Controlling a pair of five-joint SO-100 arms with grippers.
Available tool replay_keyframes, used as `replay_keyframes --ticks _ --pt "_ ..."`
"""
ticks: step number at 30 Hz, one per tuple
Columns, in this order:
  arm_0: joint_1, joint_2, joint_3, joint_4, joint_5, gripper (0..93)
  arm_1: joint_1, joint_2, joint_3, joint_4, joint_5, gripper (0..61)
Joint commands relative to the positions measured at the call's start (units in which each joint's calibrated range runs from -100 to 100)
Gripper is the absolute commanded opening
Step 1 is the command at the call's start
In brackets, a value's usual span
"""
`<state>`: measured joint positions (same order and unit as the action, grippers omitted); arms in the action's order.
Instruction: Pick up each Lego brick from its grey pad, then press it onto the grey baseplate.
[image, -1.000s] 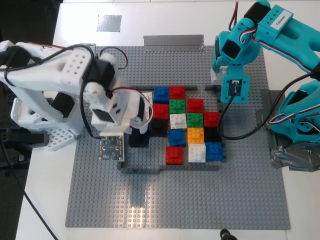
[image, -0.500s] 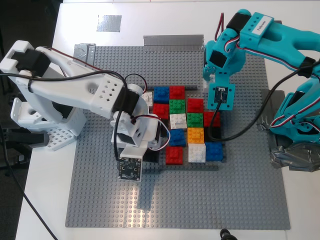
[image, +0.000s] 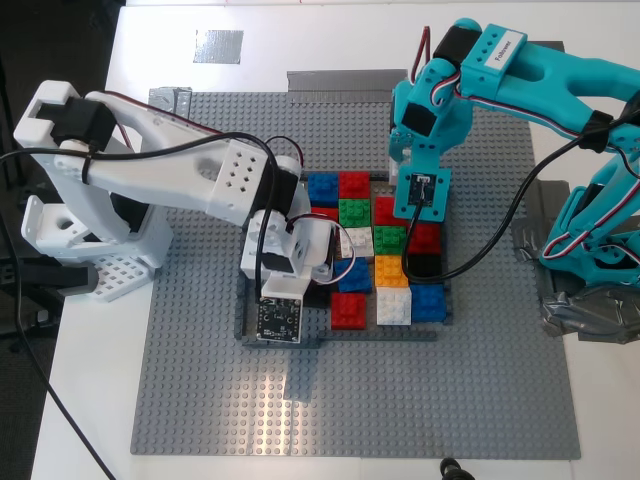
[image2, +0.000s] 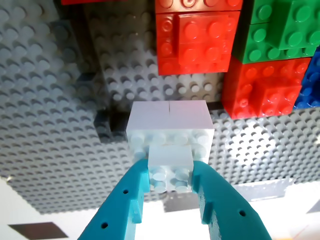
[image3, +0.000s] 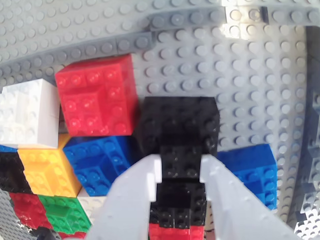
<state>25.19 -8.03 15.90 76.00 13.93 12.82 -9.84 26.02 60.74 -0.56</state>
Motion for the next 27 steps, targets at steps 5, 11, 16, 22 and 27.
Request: replay_keyframes --ticks 5,11,16,22,27 --pt "-1.9 -0.3 -2.3 -1.0 -2.6 0.0 -2.1 -0.4 -3.8 -0.9 -0.9 0.1" --pt "-2.6 -0.2 -2.0 -1.9 -3.0 0.0 -2.6 0.4 -5.3 -1.0 -1.0 0.1" --pt "-2.6 -0.1 -1.5 -3.2 -3.4 0.0 -2.6 0.7 -5.8 -1.2 -0.9 0.1" --pt "-2.5 -0.1 -1.5 -3.1 -3.4 0.0 -2.9 1.4 -5.9 -0.3 -0.3 0.2" --pt "-2.6 -0.1 -1.3 -2.8 -3.4 0.0 -3.0 1.5 -6.4 -0.2 -0.4 11.7"
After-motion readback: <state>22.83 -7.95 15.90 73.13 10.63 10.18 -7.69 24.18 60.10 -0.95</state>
